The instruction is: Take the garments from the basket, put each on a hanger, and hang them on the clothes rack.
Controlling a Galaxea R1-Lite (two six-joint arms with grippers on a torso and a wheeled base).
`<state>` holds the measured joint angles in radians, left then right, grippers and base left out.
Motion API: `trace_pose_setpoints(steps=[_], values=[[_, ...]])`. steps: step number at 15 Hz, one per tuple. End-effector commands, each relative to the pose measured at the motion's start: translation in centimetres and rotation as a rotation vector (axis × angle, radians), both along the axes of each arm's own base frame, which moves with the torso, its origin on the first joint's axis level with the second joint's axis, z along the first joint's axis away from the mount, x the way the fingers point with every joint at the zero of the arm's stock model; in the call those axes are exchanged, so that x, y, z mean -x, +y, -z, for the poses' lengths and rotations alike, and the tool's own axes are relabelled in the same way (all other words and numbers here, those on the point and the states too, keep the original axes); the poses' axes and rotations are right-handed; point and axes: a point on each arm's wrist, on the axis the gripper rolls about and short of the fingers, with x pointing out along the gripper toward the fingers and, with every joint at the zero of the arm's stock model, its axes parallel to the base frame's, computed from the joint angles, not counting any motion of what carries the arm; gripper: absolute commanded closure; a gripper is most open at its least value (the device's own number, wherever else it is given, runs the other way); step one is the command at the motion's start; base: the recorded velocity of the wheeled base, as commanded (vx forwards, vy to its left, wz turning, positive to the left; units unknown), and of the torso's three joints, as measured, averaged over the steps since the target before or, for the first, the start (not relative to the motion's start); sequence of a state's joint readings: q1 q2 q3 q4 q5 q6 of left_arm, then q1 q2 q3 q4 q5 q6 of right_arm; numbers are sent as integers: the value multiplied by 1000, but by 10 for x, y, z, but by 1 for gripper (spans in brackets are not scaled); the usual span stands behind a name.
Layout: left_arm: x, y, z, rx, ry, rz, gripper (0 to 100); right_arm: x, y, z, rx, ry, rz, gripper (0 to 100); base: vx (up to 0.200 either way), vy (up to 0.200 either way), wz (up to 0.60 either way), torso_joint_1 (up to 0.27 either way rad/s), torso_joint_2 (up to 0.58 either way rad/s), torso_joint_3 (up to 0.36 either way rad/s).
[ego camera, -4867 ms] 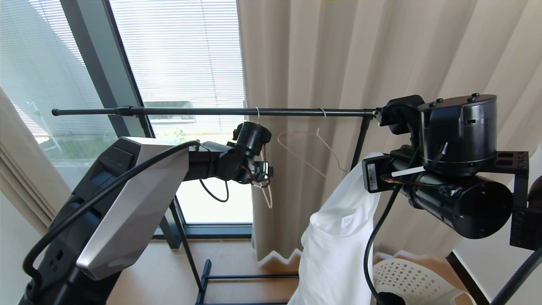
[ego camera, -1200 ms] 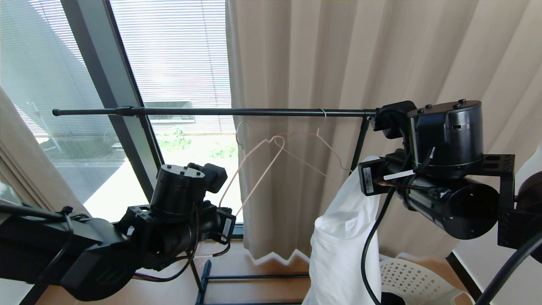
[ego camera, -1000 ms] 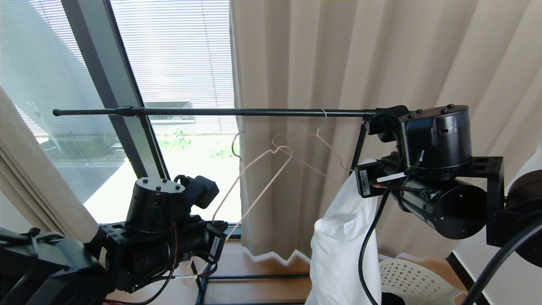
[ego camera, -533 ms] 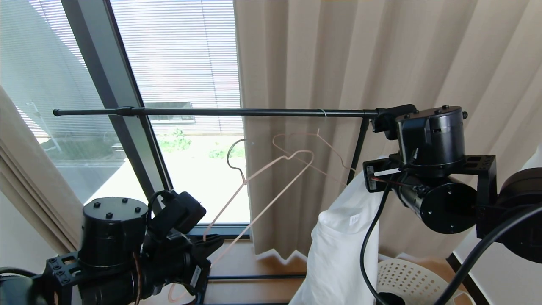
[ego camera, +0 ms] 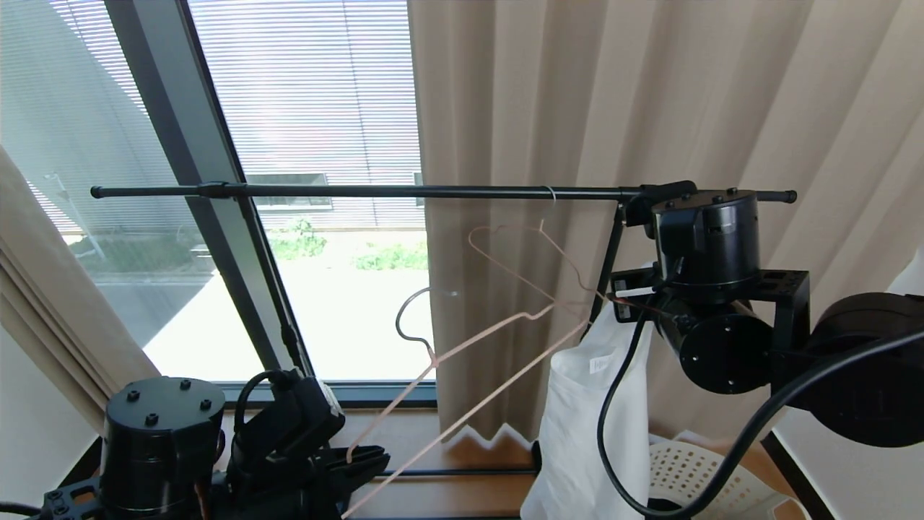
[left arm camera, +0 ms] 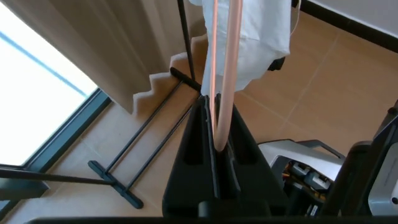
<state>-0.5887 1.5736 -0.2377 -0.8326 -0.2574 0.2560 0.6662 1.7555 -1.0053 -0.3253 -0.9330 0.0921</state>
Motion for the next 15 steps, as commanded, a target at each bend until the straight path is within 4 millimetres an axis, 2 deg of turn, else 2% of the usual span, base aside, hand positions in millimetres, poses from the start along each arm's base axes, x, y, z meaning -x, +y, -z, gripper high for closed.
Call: trace_pose_setpoints(steps=[1, 7, 9, 15], values=[[4, 2, 1, -7, -8, 22, 100, -2, 1, 4, 10, 7, 5, 100, 0, 0, 0, 0, 0, 0], [11, -6, 4, 5, 21, 106, 100, -5, 5, 12, 32, 18, 26, 100, 0, 0, 0, 0, 0, 0], [10, -7, 3, 14, 28, 99, 100, -7, 7, 16, 36, 25, 27, 100, 0, 0, 0, 0, 0, 0], [0, -25, 6, 65, 118, 41, 100, 1, 18, 16, 21, 3, -14, 100, 0, 0, 0, 0, 0, 0]])
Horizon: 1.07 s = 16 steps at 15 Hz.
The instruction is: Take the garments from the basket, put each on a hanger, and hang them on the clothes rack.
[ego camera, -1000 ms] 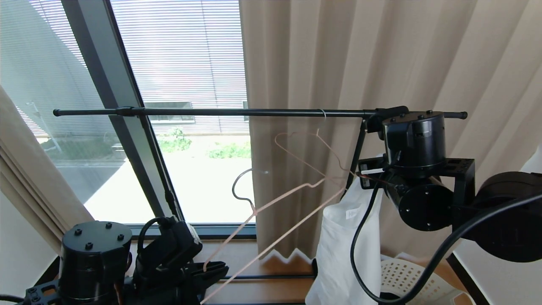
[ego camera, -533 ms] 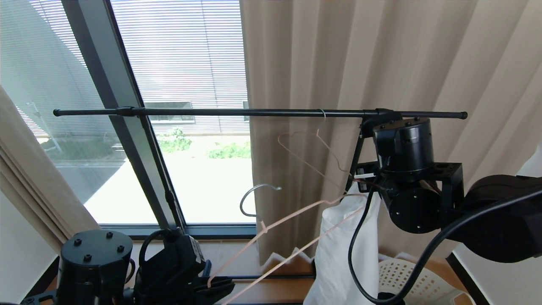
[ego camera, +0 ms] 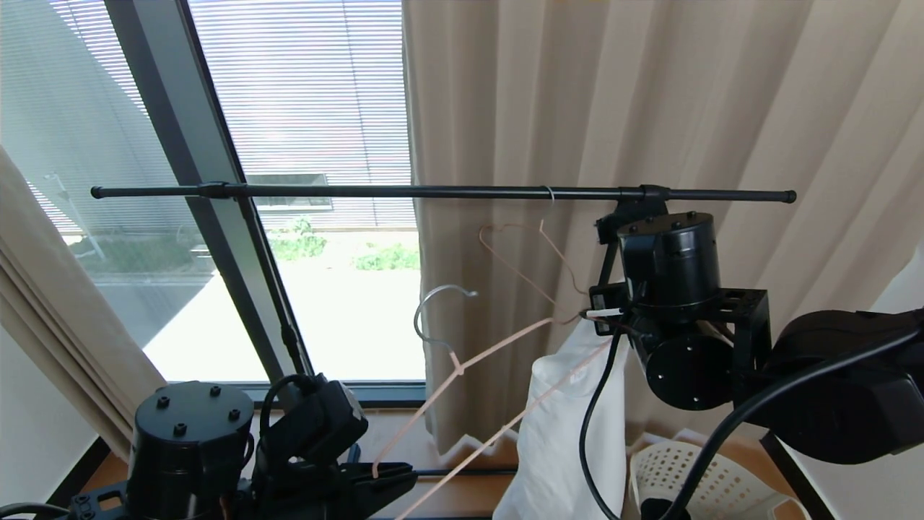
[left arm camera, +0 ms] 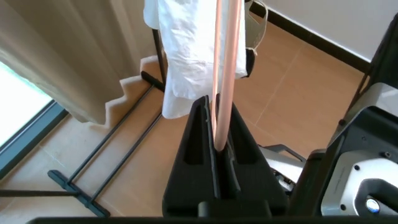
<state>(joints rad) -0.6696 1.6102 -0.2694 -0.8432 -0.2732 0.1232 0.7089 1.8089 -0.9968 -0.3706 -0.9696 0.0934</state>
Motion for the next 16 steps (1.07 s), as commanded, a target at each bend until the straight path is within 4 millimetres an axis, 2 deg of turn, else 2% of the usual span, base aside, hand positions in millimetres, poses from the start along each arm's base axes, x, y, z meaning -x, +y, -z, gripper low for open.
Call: trace_pose_setpoints(steps=[1, 5, 10, 14, 16], values=[[-4, -7, 5, -14, 16, -27, 100, 1, 1, 0, 0, -2, -2, 100, 0, 0, 0, 0, 0, 0], [-12, -16, 7, -7, 32, -108, 100, 2, 3, 1, 12, -10, 24, 100, 0, 0, 0, 0, 0, 0], [-12, -21, 8, -10, 35, -109, 100, 32, 29, 5, 26, 1, -94, 100, 0, 0, 0, 0, 0, 0], [-13, -21, 9, 3, 22, -109, 100, 44, 39, 7, 31, 6, -140, 100, 0, 0, 0, 0, 0, 0], [-13, -21, 9, 3, 16, -117, 100, 57, 45, 3, 18, -4, -185, 100, 0, 0, 0, 0, 0, 0]])
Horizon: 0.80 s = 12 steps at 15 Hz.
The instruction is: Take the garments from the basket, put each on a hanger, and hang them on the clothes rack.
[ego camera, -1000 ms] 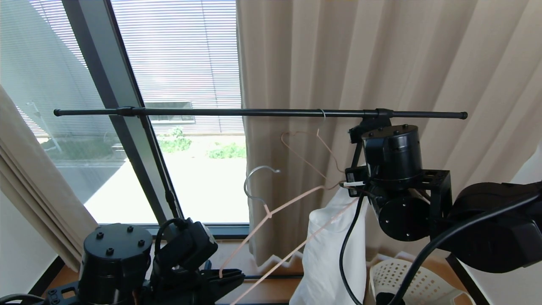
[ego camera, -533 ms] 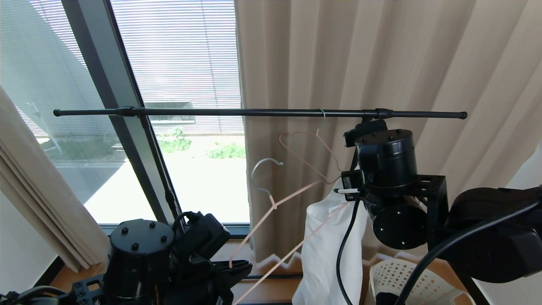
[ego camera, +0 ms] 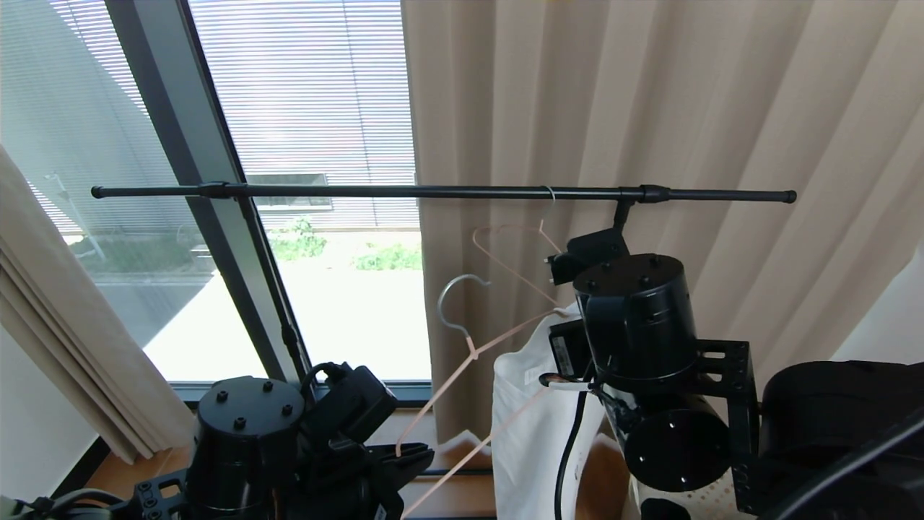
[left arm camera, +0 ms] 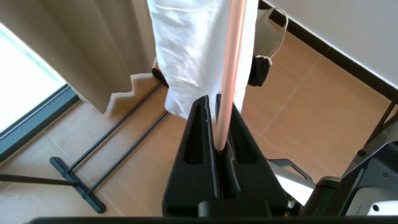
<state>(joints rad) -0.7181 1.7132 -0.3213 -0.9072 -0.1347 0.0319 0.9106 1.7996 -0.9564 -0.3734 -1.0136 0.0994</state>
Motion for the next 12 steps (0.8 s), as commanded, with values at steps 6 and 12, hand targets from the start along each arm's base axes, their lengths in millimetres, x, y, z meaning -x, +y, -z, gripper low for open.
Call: trace_pose_setpoints(steps=[6, 12], values=[[-1, 0, 1, -5, 2, -7, 100, 37, 16, -18, -65, -30, -131, 100, 0, 0, 0, 0, 0, 0], [0, 0, 2, -5, 0, -3, 100, 62, 44, -21, -172, -80, -263, 100, 0, 0, 0, 0, 0, 0]])
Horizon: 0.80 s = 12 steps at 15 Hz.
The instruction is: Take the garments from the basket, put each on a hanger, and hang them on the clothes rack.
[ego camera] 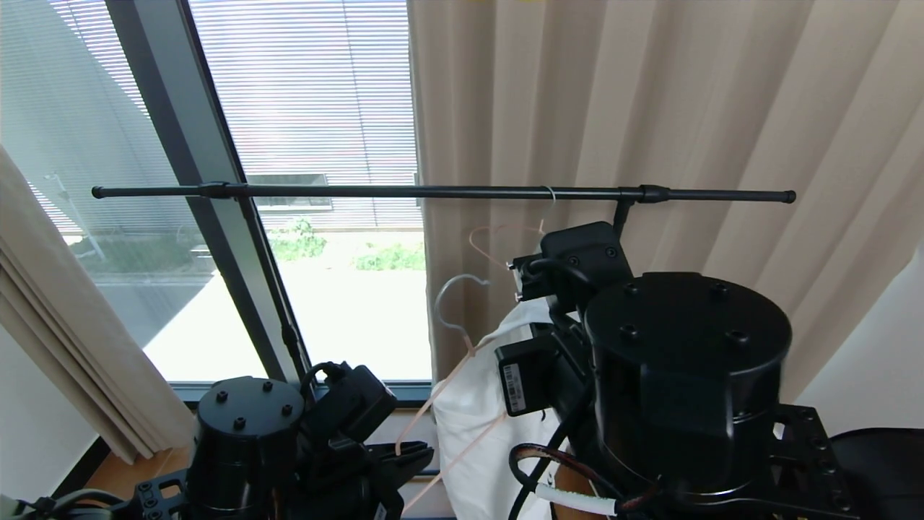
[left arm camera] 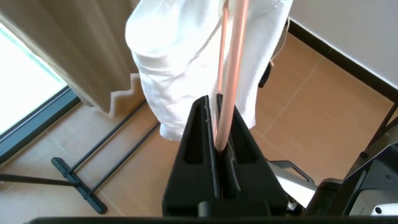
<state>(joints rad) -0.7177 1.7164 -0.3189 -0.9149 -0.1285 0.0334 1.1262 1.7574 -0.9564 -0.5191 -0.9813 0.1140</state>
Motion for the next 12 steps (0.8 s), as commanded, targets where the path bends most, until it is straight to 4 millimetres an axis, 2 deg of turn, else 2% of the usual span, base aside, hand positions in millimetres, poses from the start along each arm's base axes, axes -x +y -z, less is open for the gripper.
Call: trace_pose_setpoints(steps=[1, 4, 7, 12], values=[[1, 0, 1, -4, 4, 1, 100, 5, 9, 3, -11, -4, -30, 100, 0, 0, 0, 0, 0, 0], [0, 0, 1, -3, 3, 1, 100, 15, 15, -1, -80, -29, -85, 100, 0, 0, 0, 0, 0, 0], [0, 0, -2, 26, -29, 1, 100, 16, 15, 0, -84, -27, -96, 100, 0, 0, 0, 0, 0, 0], [6, 4, -1, 55, -71, 15, 100, 7, 11, -3, -91, -33, -66, 100, 0, 0, 0, 0, 0, 0]])
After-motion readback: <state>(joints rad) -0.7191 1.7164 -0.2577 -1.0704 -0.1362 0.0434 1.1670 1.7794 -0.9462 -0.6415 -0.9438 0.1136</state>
